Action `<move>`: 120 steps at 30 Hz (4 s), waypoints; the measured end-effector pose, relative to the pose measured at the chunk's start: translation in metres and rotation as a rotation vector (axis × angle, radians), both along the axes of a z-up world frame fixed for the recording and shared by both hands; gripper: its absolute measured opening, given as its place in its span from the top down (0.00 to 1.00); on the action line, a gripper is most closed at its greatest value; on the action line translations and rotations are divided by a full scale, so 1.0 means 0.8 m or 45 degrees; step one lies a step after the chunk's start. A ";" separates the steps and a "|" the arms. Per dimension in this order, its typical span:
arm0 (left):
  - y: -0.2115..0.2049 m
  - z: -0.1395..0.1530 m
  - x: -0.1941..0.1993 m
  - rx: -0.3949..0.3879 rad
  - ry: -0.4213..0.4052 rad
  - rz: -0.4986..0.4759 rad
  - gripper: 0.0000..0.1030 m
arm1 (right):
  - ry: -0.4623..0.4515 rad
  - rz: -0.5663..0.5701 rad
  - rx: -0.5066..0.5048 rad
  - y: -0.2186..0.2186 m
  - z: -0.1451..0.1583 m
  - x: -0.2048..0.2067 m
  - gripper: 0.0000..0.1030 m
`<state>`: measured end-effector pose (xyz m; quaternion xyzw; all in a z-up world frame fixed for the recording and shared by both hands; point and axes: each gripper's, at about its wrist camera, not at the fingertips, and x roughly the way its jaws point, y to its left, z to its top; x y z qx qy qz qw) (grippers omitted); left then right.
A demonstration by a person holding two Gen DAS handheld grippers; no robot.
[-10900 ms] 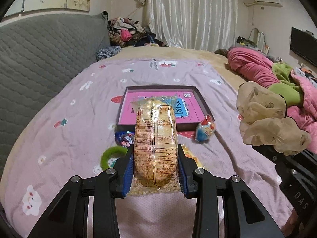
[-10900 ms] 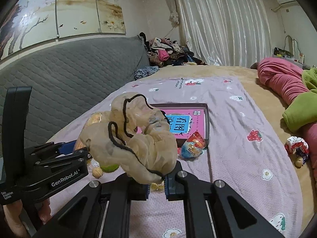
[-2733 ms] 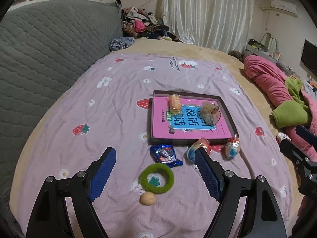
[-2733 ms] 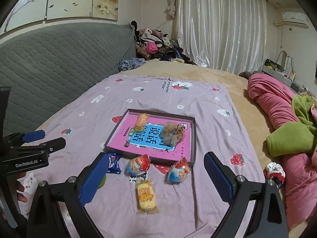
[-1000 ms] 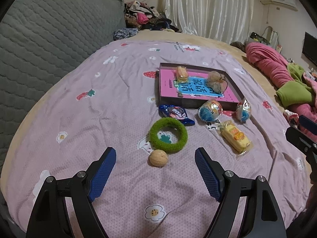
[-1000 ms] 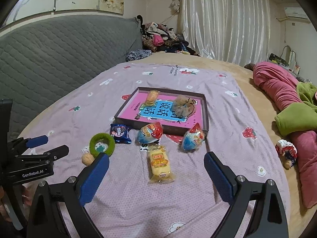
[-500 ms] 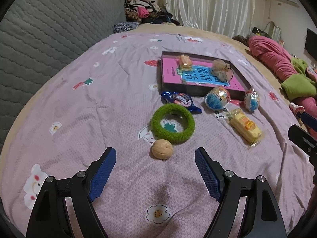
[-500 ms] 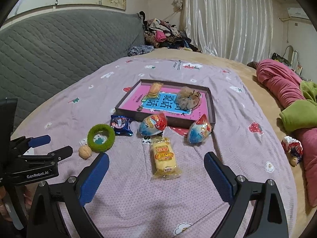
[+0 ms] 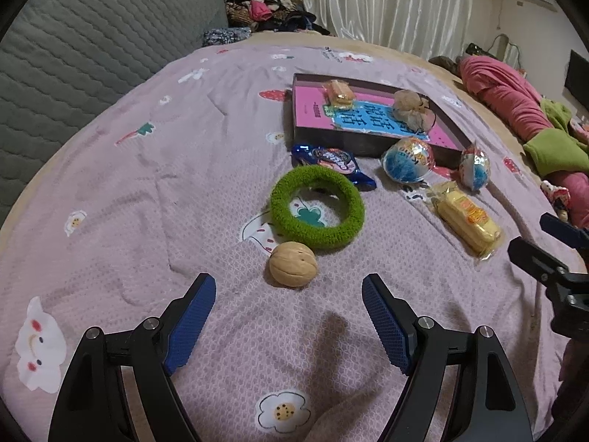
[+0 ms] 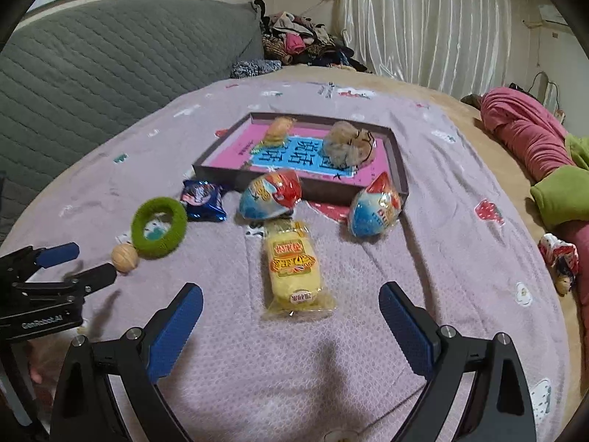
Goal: Organize objects
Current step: 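Withdraw both tools back from the tray toward the remaining snacks, then grasp the walnut with the left tool while the right tool grasps the yellow cake packet, then lift and carry the walnut and yellow cake packet over the tray with both tools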
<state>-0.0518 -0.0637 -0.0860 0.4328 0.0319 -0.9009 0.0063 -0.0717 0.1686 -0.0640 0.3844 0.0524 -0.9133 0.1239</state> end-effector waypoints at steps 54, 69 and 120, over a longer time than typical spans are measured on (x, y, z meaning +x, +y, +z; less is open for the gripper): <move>0.000 -0.037 -0.039 -0.006 -0.024 -0.024 0.65 | -0.080 0.061 -0.044 -0.019 -0.055 -0.064 0.62; 0.003 -0.018 -0.026 0.011 0.036 -0.049 0.65 | -0.058 0.088 -0.069 -0.021 -0.034 -0.032 0.62; 0.092 0.147 -0.009 0.014 0.231 -0.144 0.65 | 0.254 0.125 -0.190 0.019 0.136 0.033 0.62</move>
